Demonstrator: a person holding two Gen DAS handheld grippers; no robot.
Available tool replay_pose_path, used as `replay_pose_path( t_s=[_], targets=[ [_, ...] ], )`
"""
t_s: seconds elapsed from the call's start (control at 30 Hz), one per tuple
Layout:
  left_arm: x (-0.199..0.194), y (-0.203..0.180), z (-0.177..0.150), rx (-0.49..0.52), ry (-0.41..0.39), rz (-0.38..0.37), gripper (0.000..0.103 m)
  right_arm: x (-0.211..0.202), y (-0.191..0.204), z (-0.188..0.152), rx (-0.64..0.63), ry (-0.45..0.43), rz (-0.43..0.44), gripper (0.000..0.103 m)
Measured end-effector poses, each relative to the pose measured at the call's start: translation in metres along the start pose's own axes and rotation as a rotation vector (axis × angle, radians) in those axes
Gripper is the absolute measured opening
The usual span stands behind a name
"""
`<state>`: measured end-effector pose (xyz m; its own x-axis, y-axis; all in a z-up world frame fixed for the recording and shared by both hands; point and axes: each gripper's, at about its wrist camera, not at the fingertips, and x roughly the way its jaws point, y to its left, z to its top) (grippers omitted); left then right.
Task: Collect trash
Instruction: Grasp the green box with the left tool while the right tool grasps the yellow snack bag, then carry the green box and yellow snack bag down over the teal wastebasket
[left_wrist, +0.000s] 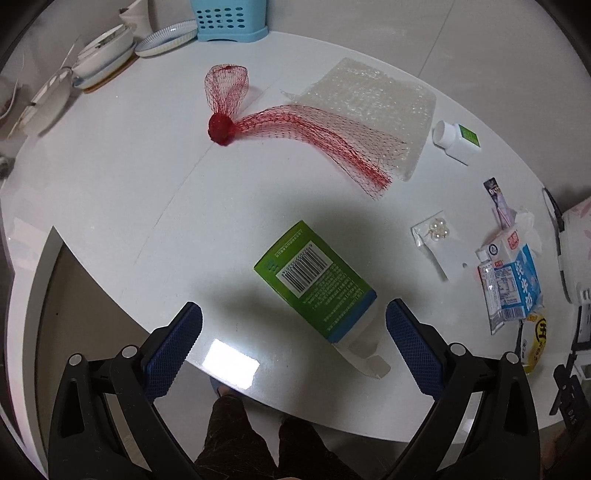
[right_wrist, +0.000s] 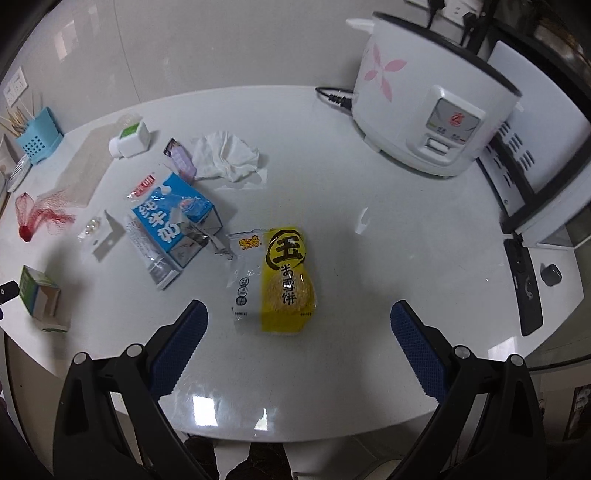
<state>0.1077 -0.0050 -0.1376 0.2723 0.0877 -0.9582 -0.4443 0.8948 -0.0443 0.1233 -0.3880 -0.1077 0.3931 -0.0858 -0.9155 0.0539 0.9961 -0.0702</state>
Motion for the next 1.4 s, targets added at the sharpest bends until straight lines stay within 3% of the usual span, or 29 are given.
replay_pose_path(
  t_s=[0.4,0.6,0.7,0.93,1.1,1.23,1.4],
  targets=[
    [0.03,-0.01,0.014,-0.106,0.056,0.108,0.097,0.069,0.019,0.028,-0.061,0.151,0.023,0.095],
    [0.049,-0.007,0.014,-0.155,0.116,0.113,0.097,0.087,0.026,0.033,-0.056,0.196,0.029,0.095],
    [0.056,-0.007,0.014,-0.164,0.138,0.125,0.095,0.093,0.026,0.036,-0.05,0.217,0.04,0.09],
    [0.071,-0.004,0.012,-0.169,0.222,0.133,0.069,0.105,0.022,0.044,-0.018,0.267,0.066,0.075],
    [0.07,-0.005,0.009,-0.141,0.223,0.108,0.052,0.114,0.015,0.043,0.005,0.288,0.072,0.068],
    [0.066,-0.004,0.005,-0.117,0.214,0.091,0.049,0.117,0.012,0.04,0.029,0.293,0.066,0.063],
    [0.056,-0.003,-0.004,-0.074,0.181,0.083,0.048,0.115,0.003,0.039,0.075,0.3,0.067,0.045]
  ],
)
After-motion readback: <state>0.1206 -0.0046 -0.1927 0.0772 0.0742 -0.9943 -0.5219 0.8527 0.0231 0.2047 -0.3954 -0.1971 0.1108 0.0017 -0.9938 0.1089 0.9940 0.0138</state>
